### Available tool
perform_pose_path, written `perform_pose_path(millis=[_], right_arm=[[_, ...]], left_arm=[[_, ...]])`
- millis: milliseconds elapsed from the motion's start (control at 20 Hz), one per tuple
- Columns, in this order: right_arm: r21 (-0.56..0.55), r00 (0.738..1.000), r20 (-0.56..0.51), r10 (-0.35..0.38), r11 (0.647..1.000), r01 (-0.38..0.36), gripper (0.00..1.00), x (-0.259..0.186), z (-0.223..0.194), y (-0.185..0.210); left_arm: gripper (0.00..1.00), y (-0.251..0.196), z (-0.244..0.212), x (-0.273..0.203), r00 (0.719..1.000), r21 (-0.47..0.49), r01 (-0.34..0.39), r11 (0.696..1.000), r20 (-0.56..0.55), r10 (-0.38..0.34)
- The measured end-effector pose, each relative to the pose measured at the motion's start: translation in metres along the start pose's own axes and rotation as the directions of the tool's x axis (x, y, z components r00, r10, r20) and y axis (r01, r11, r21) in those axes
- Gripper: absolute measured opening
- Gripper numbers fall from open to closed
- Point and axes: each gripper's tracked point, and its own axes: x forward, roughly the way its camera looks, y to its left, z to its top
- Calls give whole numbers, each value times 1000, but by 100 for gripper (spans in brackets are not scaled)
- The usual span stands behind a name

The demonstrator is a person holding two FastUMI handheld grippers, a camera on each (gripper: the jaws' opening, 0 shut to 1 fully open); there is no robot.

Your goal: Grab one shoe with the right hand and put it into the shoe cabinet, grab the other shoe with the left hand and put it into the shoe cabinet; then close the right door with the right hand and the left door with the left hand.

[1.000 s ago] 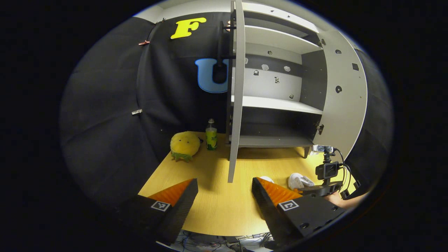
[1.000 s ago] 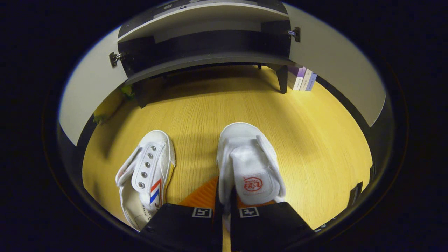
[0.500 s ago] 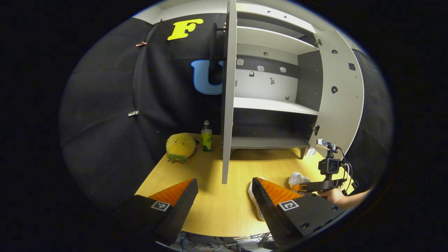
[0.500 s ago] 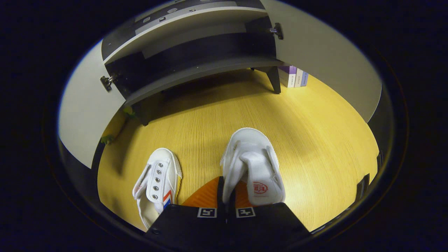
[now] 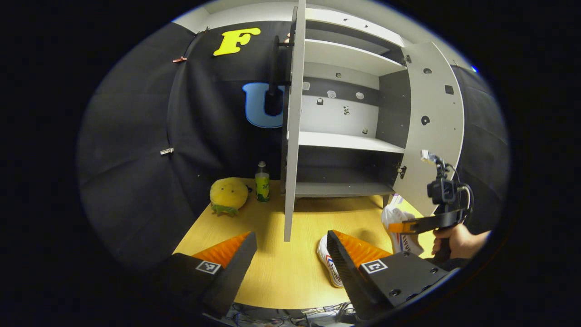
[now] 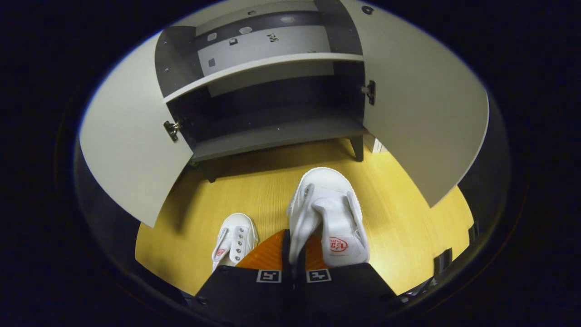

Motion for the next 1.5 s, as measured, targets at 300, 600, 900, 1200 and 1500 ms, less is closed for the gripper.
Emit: perform_pose_path(millis=[300,600,900,1200,1500], right_arm=[[-109,992,102,79,992,-68,5,-52,95,41],[-212,967,236,99,976,-48,5,-66,205,62],[-248,948,296,119,968,-44,5,-33,292,77],[-263,959,276,67,965,9,5,43,357,66],[-264,974,225,8,963,54,5,118,397,50]], left_arm=[[96,17,6,-9,999,-15,-6,1000,33,7],[96,28,18,-8,996,-89,-23,996,81,30],[96,42,18,-12,995,-78,-49,996,78,55],[96,58,22,-16,990,-110,-122,986,59,129],[96,69,16,-10,983,-214,-176,961,15,184]])
